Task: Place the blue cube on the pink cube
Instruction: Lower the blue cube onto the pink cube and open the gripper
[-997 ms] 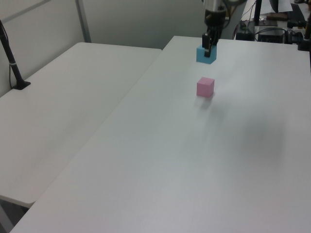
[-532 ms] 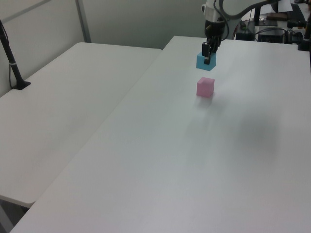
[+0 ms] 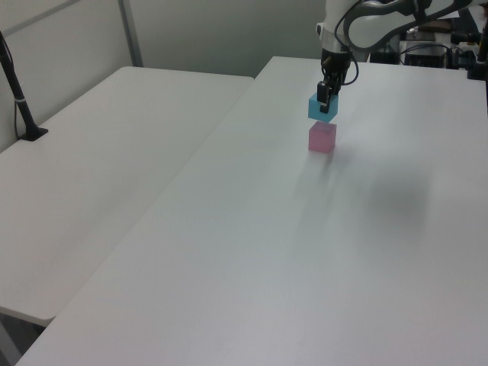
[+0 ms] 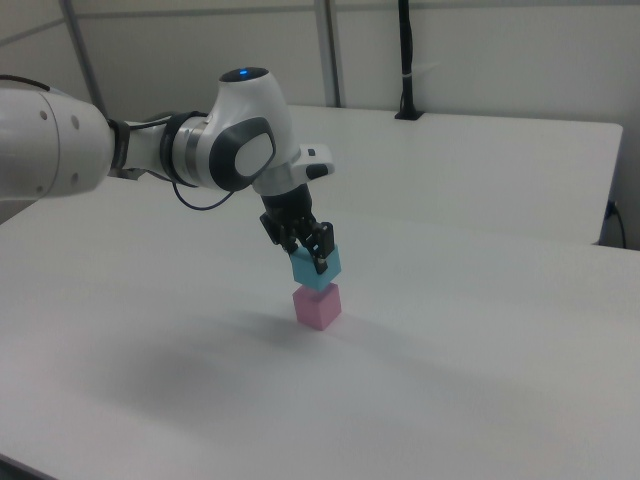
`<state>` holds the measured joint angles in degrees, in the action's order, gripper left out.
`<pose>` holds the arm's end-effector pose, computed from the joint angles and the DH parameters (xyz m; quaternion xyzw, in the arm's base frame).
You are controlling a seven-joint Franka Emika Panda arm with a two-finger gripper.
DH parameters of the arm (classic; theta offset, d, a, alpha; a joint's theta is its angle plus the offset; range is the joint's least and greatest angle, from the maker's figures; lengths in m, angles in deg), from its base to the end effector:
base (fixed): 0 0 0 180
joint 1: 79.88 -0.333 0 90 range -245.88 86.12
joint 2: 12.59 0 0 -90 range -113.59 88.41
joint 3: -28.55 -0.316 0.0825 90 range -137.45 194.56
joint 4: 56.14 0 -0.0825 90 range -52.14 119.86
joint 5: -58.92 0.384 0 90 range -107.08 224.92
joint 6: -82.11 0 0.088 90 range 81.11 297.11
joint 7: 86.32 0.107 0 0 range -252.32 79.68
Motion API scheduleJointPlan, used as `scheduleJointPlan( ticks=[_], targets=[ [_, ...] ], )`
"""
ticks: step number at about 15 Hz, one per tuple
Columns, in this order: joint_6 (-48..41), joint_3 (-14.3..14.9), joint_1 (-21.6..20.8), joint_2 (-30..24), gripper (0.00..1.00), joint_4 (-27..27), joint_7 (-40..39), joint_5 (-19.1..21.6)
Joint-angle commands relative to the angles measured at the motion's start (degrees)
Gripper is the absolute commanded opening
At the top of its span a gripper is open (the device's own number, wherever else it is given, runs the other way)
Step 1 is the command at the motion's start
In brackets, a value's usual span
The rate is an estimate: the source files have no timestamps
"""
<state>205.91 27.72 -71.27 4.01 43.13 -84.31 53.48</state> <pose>0.6462 -0.0929 0.4253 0.9949 -0.0620 0.0671 0.0426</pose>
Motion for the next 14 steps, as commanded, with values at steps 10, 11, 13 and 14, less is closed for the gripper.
scheduleJointPlan(
  ticks=[10,11,13,14],
  targets=[
    [4.26,0.31,-0.44,-0.34,0.90,4.27,2.19,-2.83],
    [4.26,0.31,-0.44,-0.34,1.00,4.10,4.03,-2.83],
    [4.09,0.31,-0.35,-0.51,1.00,3.92,4.40,-2.83],
    [4.00,0.31,-0.27,-0.95,1.00,3.83,4.40,-2.83]
  ],
)
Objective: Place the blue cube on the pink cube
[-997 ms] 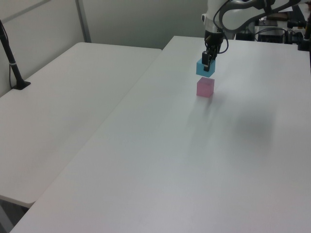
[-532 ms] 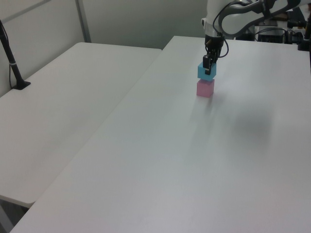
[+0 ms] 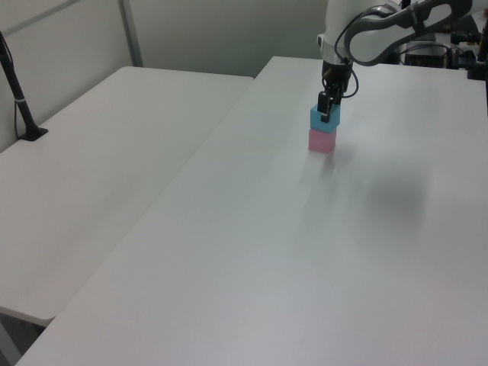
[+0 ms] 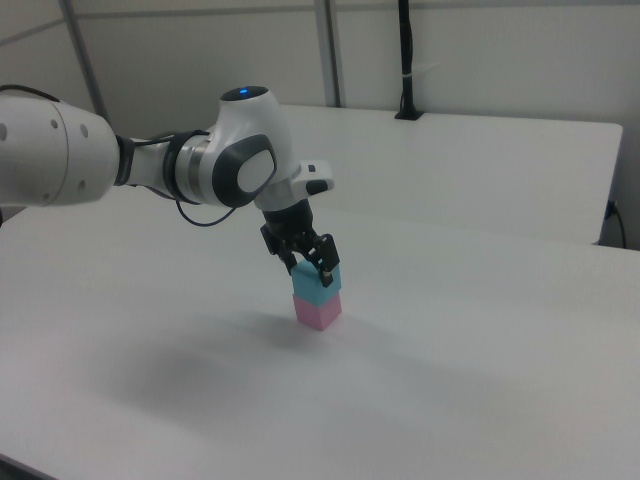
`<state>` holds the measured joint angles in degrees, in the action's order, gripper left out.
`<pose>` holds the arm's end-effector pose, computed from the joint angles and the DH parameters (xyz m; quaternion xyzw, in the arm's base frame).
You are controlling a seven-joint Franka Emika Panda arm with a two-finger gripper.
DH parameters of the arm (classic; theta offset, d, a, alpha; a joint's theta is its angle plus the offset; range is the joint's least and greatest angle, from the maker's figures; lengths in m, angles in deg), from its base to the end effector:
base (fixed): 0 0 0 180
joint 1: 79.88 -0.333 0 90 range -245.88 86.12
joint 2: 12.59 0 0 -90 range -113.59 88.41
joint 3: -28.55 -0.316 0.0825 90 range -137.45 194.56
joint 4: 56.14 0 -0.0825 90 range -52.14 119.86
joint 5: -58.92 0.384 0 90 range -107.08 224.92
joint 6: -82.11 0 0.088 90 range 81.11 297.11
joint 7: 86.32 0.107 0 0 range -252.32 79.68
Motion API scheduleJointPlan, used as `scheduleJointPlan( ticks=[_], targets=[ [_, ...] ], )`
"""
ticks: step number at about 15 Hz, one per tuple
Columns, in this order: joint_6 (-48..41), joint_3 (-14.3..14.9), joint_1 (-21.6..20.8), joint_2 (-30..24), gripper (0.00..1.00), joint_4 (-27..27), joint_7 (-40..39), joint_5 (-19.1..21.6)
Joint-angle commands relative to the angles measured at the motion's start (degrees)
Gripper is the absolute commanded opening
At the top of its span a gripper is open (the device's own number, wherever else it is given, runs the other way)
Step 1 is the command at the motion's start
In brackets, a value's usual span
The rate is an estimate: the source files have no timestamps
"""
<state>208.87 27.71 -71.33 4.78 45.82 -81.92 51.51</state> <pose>0.6430 -0.0921 0.3993 0.9941 -0.0705 0.0632 0.0539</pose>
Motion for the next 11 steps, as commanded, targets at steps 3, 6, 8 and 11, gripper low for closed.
scheduleJointPlan(
  ticks=[3,6,8,11],
  targets=[
    [0.16,0.40,0.85,-3.91,1.00,0.18,2.46,0.02],
    [-8.16,0.49,1.29,-5.68,1.00,-3.76,4.04,0.73],
    [-14.14,0.58,1.29,-6.73,1.00,-6.67,4.56,0.73],
    [-24.84,1.02,3.04,-8.75,1.00,-14.47,5.97,1.87]
  ],
)
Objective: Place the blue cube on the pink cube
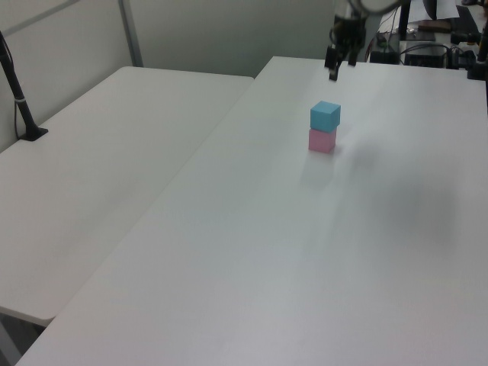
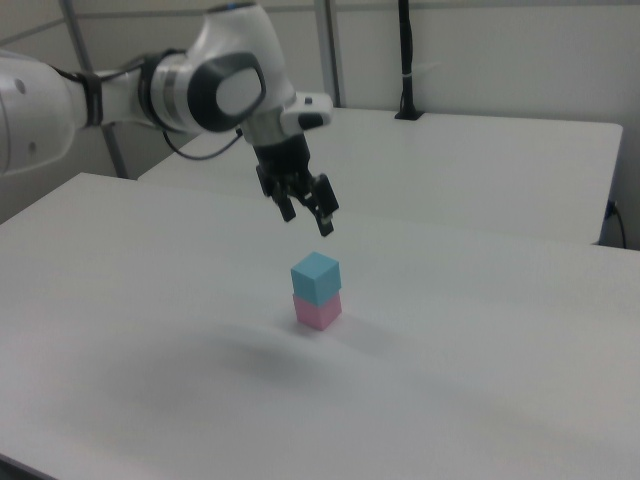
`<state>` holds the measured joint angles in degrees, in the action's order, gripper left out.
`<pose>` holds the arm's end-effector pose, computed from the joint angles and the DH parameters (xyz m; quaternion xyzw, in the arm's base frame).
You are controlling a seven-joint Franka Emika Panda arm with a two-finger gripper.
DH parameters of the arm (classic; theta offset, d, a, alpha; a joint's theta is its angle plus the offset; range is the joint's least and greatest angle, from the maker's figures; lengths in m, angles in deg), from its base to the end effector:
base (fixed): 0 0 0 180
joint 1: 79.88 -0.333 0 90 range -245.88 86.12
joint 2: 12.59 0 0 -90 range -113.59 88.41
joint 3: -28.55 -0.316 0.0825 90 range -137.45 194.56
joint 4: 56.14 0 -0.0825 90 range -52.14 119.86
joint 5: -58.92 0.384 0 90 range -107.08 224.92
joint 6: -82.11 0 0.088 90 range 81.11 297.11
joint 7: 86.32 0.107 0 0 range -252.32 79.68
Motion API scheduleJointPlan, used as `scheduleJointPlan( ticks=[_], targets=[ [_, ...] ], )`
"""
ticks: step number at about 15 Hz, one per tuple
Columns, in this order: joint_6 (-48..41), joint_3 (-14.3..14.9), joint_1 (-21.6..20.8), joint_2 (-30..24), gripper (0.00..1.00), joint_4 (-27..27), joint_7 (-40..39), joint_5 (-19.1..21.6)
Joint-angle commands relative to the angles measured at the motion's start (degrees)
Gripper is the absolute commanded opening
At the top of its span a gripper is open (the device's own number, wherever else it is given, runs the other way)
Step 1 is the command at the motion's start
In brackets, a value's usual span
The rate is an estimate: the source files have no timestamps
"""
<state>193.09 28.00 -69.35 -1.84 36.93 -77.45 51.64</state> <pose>0.6222 -0.1187 0.5218 0.9857 -0.1445 0.0618 0.0603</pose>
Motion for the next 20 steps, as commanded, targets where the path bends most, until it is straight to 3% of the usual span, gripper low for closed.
scheduleJointPlan(
  ticks=[1,5,9,12,15,20],
  targets=[
    [-13.20,0.73,1.94,-4.14,1.00,-7.10,1.50,3.39],
    [-16.93,0.64,2.65,-10.04,1.00,-6.85,1.68,4.55],
    [-20.70,0.64,0.46,-14.43,1.00,-4.75,1.33,4.64],
    [-21.15,0.64,-4.11,-14.27,1.00,-3.42,0.45,4.90],
    [-20.54,0.64,-4.03,-13.74,1.00,-3.33,-11.99,5.69],
    [-20.01,0.64,-4.29,-12.86,1.00,-3.33,-14.83,5.78]
  ],
)
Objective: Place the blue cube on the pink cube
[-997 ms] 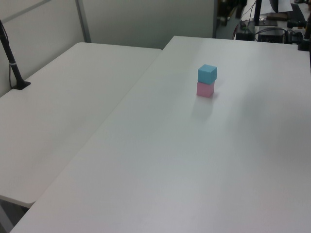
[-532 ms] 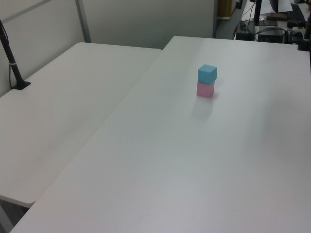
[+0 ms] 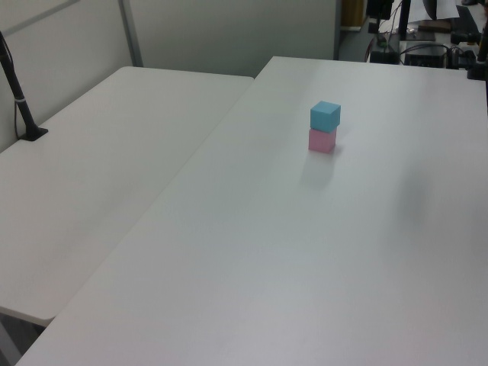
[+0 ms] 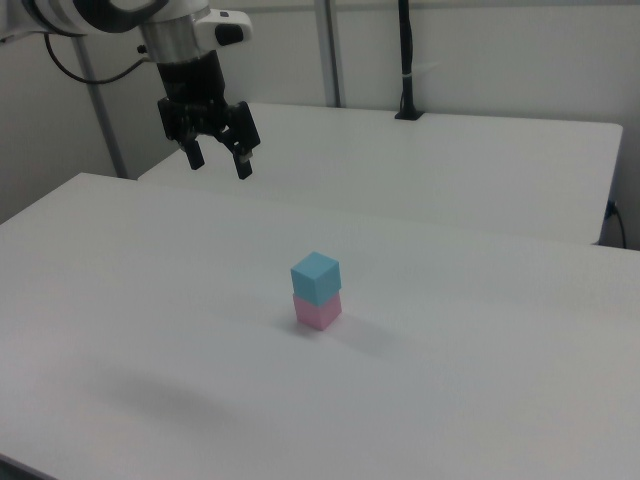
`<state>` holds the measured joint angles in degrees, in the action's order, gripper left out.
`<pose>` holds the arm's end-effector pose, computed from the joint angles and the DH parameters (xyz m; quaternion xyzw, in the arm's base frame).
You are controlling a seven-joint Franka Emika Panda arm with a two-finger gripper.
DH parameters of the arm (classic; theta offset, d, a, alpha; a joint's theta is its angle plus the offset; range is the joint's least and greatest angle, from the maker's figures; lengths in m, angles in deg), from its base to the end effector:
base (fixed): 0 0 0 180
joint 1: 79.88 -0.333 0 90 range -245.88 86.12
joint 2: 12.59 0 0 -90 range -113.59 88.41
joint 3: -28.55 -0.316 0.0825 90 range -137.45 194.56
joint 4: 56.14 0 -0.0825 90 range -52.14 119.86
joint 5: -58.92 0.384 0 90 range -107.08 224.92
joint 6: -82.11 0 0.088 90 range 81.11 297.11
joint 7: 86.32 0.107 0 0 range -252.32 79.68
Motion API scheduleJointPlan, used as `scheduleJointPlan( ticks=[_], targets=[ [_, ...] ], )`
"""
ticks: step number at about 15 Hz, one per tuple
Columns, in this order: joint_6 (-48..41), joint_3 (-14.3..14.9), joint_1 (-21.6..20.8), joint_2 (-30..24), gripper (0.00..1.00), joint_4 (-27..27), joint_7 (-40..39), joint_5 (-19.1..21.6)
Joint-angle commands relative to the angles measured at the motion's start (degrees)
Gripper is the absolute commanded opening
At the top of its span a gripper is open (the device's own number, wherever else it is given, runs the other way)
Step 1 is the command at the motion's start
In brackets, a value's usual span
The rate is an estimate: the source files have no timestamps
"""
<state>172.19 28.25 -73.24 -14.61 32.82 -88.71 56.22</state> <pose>0.5402 -0.0650 0.6527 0.9987 -0.0351 0.0255 0.0257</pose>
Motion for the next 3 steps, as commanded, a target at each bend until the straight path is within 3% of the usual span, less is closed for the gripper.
scheduleJointPlan(
  ticks=[1,3],
  targets=[
    [1.50,0.39,-0.40,0.09,1.00,0.60,-3.67,1.12],
    [1.50,0.39,-0.22,0.01,1.00,0.51,-3.14,1.21]
  ],
)
